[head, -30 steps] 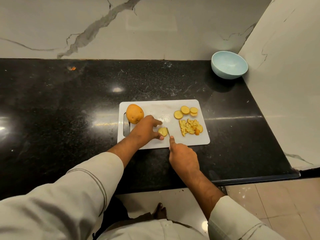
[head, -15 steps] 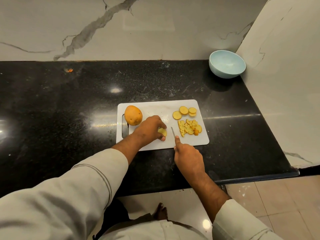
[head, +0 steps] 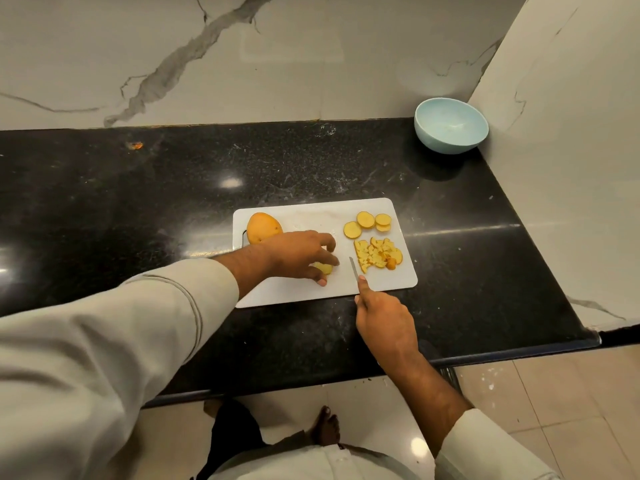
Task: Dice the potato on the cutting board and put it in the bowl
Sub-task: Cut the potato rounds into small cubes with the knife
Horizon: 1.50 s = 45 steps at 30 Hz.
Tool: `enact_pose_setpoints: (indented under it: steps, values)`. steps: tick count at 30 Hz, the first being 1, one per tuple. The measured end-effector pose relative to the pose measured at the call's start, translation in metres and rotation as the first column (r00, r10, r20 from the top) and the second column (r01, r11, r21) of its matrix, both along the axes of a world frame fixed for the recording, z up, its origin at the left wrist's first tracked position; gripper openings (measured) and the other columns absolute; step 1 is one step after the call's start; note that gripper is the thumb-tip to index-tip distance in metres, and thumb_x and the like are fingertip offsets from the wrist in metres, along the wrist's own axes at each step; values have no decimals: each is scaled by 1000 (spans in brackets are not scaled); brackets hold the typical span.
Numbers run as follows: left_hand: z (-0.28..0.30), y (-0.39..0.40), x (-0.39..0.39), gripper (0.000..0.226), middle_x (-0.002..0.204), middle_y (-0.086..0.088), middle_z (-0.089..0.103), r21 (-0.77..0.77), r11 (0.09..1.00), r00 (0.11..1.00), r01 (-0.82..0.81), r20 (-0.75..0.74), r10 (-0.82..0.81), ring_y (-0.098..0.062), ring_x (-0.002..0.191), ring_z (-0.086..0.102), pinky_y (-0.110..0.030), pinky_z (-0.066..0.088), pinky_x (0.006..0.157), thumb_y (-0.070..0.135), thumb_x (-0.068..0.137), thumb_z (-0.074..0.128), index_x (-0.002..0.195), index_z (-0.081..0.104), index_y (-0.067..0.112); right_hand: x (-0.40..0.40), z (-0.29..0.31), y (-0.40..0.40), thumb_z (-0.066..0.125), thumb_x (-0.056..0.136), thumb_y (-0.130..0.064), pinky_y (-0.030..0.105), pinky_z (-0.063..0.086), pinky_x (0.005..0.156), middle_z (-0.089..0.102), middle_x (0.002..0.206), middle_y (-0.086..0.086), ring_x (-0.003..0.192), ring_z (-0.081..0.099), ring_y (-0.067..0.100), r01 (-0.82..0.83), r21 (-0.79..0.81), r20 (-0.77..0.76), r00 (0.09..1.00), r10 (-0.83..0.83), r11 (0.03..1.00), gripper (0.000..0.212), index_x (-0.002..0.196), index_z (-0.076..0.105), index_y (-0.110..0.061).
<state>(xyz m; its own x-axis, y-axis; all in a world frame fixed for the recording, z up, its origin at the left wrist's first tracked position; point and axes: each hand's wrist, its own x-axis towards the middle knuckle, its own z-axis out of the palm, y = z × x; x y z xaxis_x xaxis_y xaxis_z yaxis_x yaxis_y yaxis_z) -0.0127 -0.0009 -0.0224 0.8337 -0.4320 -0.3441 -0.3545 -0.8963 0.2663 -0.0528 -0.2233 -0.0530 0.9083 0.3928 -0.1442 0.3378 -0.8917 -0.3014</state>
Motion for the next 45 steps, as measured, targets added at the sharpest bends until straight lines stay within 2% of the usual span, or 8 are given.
enact_pose_setpoints:
  steps: [4, 7, 13, 15, 17, 21, 30, 45]
  values:
    - [-7, -3, -1, 36, 122, 2, 54, -38, 999, 996, 37, 85, -34, -15, 106, 53, -18, 33, 80, 37, 95, 54, 128, 60, 23, -1, 1, -2, 36, 103, -34, 26, 52, 68, 56, 83, -5, 73, 55, 8, 3, -8, -6, 1000, -3, 1000, 49, 150, 26, -26]
    - [-15, -12, -9, 30, 108, 1, 56, -181, 949, 951, -258, 126, 282, -17, 97, 58, -22, 38, 72, 39, 91, 60, 114, 68, 22, -1, 1, 0, 37, 103, -34, 25, 49, 64, 52, 79, -6, 70, 53, 8, 6, 6, 2, 1000, -6, 1000, 49, 150, 28, -26]
    - [-35, -46, -30, 38, 107, -5, 53, -337, 574, 581, -746, 91, 809, -23, 97, 56, -30, 43, 75, 44, 84, 67, 111, 65, 17, 0, 0, 10, 36, 103, -34, 30, 54, 66, 62, 86, -1, 73, 59, 13, -20, -4, 6, 1000, 20, 1000, 48, 150, 30, -25]
    - [-31, -41, -28, 56, 116, -3, 50, -352, 561, 602, -749, -8, 799, -21, 104, 55, -28, 41, 78, 48, 78, 72, 125, 59, 19, 0, 0, 14, 36, 102, -33, 29, 53, 65, 63, 86, -1, 73, 59, 13, -31, -1, 2, 1000, 31, 1000, 48, 149, 31, -25]
    - [-21, -28, -23, 68, 121, -2, 49, -260, 693, 727, -672, -54, 684, -20, 108, 53, -27, 42, 80, 44, 74, 77, 134, 52, 24, 0, 0, 16, 37, 102, -33, 28, 53, 64, 62, 84, -1, 71, 58, 12, -36, 6, -8, 999, 36, 999, 48, 149, 30, -25]
    - [-5, -8, -15, 51, 113, -2, 58, -103, 840, 846, -532, -35, 532, -18, 100, 56, -24, 37, 71, 38, 79, 75, 126, 61, 25, 0, 1, 17, 38, 102, -33, 25, 52, 64, 55, 77, -5, 68, 54, 8, -44, 12, -18, 999, 44, 999, 49, 150, 29, -25]
    - [-33, -47, -44, 56, 112, -5, 64, -401, 363, 429, -841, -85, 899, -23, 102, 60, -32, 48, 87, 39, 74, 79, 123, 62, 18, -3, -1, 23, 38, 102, -35, 24, 48, 60, 58, 81, -4, 68, 54, 8, -46, -4, -20, 999, 46, 999, 49, 149, 30, -25]
    - [-30, -19, -43, 36, 90, -4, 66, -491, 409, 545, -769, -170, 821, -17, 84, 60, -24, 47, 76, 12, 75, 80, 110, 70, 10, 0, -1, 27, 35, 102, -36, 31, 51, 64, 55, 80, -4, 71, 55, 12, -110, -57, -36, 993, 108, 992, 50, 151, 25, -27]
